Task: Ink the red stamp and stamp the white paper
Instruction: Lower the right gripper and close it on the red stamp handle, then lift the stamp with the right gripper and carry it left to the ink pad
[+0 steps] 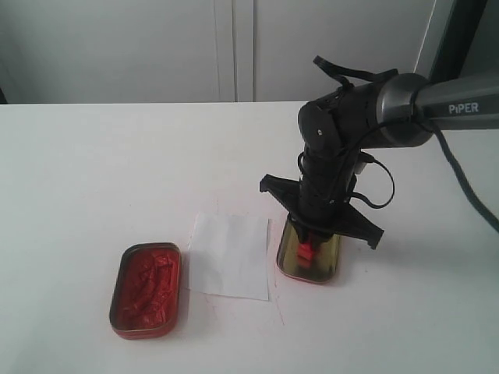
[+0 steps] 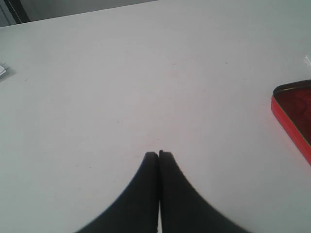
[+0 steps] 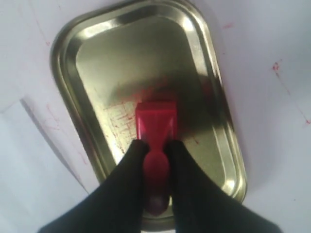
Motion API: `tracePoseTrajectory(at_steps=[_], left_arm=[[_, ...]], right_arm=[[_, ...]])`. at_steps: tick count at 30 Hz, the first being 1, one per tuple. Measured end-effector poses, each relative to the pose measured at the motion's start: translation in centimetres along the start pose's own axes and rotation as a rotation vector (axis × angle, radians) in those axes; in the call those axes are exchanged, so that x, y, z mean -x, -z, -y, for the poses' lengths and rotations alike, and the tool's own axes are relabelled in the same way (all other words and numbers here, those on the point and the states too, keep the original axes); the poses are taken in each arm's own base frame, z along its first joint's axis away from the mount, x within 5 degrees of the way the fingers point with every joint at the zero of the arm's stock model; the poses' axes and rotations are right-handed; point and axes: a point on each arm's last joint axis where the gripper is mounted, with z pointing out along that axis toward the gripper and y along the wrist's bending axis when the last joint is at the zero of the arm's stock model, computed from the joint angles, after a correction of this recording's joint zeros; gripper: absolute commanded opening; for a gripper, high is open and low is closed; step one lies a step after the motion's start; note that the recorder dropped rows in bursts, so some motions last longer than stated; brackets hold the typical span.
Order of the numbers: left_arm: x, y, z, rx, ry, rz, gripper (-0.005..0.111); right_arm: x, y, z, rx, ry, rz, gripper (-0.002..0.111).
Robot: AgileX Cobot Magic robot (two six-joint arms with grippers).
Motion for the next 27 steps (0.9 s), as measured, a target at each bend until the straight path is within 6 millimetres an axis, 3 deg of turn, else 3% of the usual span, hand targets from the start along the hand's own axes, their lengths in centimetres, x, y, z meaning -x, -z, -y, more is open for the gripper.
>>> tracePoseTrajectory(at_steps=[17, 27], left_arm=[[0.0, 0.0, 0.0, 0.0, 0.0, 0.0, 0.0], [0.0, 0.0, 0.0, 0.0, 0.0, 0.0, 0.0]], right_arm=[[0.3, 4.1, -0.1, 0.099, 0.146, 0.062, 0.0], [0.2, 5.0, 0.1, 0.102, 0.268, 0.074, 0.0]])
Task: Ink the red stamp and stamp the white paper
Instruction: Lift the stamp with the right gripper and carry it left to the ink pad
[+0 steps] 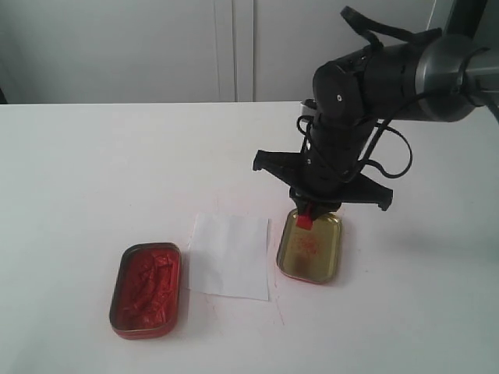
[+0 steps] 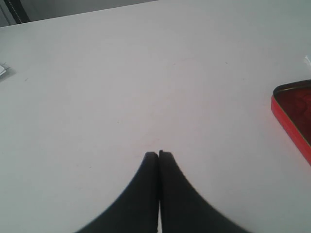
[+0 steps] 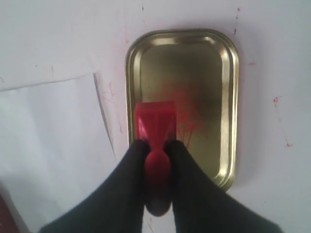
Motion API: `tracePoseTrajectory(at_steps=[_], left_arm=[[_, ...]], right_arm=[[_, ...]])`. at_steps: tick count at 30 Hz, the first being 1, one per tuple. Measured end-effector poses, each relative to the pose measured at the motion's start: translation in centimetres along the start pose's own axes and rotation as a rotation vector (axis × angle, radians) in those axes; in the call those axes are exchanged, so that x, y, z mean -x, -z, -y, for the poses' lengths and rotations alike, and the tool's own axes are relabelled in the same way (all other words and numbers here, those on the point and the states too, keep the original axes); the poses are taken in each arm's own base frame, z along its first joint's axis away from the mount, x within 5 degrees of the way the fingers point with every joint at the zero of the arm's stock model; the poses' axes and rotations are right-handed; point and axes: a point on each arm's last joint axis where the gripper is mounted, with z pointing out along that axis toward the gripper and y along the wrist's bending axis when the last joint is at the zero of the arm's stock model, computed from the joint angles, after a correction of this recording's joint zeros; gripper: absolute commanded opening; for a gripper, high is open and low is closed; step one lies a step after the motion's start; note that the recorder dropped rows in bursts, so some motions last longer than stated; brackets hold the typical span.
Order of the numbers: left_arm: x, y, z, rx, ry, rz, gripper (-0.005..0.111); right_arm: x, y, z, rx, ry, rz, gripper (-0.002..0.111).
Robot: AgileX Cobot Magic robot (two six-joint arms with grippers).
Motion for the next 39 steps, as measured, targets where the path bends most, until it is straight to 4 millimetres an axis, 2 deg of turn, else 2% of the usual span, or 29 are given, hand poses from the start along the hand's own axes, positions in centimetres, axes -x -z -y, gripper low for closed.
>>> tracePoseTrajectory(at_steps=[5, 10, 15, 30, 39], left_arm=[[0.0, 0.0, 0.0, 0.0, 0.0, 0.0, 0.0], [0.0, 0.0, 0.0, 0.0, 0.0, 0.0, 0.0], [0.0, 0.0, 0.0, 0.0, 0.0, 0.0, 0.0], [0.0, 0.0, 0.0, 0.0, 0.0, 0.0, 0.0], [0.0, 0.0, 0.0, 0.0, 0.0, 0.0, 0.0]], right_arm=[[0.2, 0.3, -0.1, 0.008, 0.093, 0.009, 0.0], [0.8, 2.0, -1.1, 0.025, 0.24, 0.02, 0.0], [-0.6, 3.2, -3.6, 0.061, 0.395, 0.034, 0.0], [-3.6, 5.8, -7.5, 0.142, 0.636, -0.014, 0.0], [-4.9, 5.8, -9.9, 0.141, 0.744, -0.072, 0.0]])
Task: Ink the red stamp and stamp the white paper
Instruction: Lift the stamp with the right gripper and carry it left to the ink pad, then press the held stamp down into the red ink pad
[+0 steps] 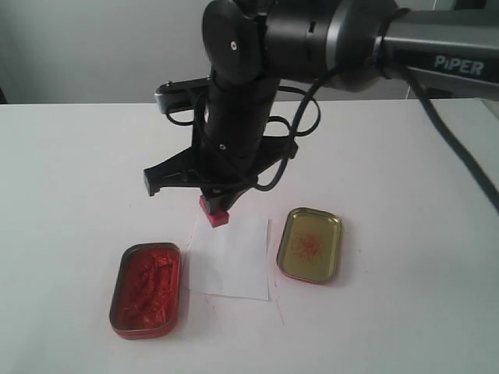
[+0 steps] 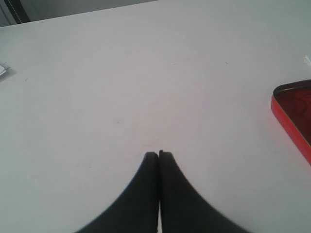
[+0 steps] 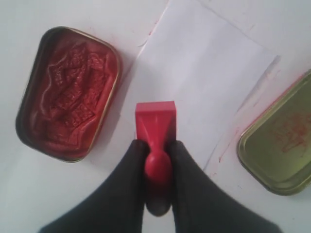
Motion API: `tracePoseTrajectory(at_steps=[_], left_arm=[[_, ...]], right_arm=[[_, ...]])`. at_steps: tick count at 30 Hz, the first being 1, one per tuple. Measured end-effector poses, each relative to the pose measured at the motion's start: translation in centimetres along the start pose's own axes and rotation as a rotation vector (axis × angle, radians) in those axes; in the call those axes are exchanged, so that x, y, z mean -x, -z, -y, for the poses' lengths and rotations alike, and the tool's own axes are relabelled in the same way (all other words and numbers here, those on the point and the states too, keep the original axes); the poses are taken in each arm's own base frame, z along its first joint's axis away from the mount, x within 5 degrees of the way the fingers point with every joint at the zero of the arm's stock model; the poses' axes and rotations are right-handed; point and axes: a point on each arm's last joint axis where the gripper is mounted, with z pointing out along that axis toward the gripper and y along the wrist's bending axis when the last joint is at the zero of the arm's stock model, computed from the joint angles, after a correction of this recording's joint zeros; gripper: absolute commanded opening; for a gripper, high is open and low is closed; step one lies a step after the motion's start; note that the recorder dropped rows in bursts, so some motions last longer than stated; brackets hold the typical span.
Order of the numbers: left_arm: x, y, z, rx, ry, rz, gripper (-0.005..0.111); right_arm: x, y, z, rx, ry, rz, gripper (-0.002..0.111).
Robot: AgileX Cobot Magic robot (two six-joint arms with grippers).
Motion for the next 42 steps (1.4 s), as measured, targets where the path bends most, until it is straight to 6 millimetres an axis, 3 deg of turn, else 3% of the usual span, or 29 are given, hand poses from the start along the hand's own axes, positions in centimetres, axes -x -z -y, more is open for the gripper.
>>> tracePoseTrajectory(at_steps=[7, 23, 33, 42], left_arm=[[0.0, 0.0, 0.0, 0.0, 0.0, 0.0, 0.0], [0.0, 0.0, 0.0, 0.0, 0.0, 0.0, 0.0], [0.0, 0.0, 0.0, 0.0, 0.0, 0.0, 0.0], [0.0, 0.0, 0.0, 0.0, 0.0, 0.0, 0.0]], right_arm=[[0.5, -1.0, -3.2, 0.02, 0.072, -0.032, 0.0], [0.9, -4.3, -8.4, 0.036, 0.178, -0.091, 0.0], [1.4, -6.2, -9.5, 0.031, 0.189, -0.094, 0.0], [1.5, -8.6, -9.1, -0.035, 0.121, -0.109, 0.0]])
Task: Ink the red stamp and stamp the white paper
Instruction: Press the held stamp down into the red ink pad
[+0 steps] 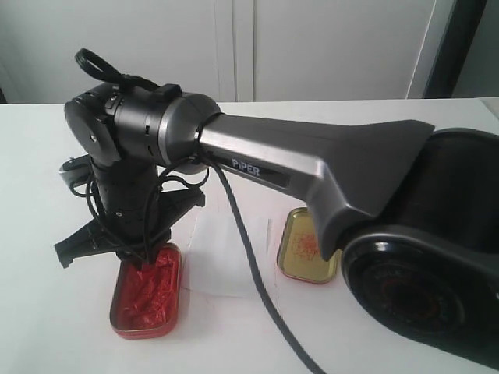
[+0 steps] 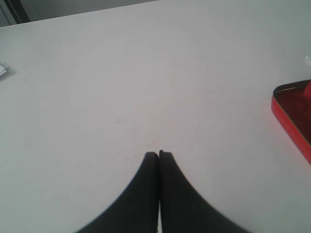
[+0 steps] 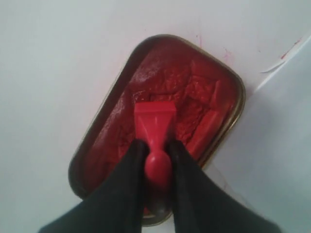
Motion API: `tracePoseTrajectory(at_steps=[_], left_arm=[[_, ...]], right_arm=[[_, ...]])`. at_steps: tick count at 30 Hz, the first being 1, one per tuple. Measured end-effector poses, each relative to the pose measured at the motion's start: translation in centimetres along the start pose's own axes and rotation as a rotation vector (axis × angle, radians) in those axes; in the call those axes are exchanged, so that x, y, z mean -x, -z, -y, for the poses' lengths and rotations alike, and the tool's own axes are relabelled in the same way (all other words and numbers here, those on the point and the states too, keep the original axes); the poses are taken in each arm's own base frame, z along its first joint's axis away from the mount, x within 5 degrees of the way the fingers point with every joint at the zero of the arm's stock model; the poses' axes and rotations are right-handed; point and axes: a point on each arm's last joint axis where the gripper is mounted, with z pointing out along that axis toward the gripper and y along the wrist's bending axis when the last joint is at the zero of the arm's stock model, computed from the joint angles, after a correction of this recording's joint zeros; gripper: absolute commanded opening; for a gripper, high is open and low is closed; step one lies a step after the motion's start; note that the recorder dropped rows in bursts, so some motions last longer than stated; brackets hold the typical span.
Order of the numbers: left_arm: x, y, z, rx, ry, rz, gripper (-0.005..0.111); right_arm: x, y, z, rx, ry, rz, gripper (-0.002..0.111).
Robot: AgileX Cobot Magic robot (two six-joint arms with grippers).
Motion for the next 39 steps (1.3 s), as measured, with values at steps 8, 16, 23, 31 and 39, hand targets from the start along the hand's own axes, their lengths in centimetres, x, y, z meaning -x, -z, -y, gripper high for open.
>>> tracePoseTrajectory(at_steps=[8, 16, 23, 31, 39], left_arm=[[0.0, 0.0, 0.0, 0.0, 0.0, 0.0, 0.0], [0.0, 0.0, 0.0, 0.0, 0.0, 0.0, 0.0], [0.0, 0.0, 0.0, 0.0, 0.0, 0.0, 0.0], [0.0, 0.0, 0.0, 0.0, 0.0, 0.0, 0.0], [0.0, 0.0, 0.0, 0.0, 0.0, 0.0, 0.0]], right_arm=[[0.5, -0.8, 0.0, -0.005, -0.088, 0.042, 0.0], [0.6, -2.2, 0.0, -0.009, -0.127, 0.032, 0.0], [0.7, -2.4, -0.1, -0.002, -0.147, 0.046, 0.0], [0.6, -3.4, -0.1, -0.009, -0.152, 0.03, 0.0], [0.7, -3.8, -0.1, -0.012, -0.152, 0.024, 0.0]])
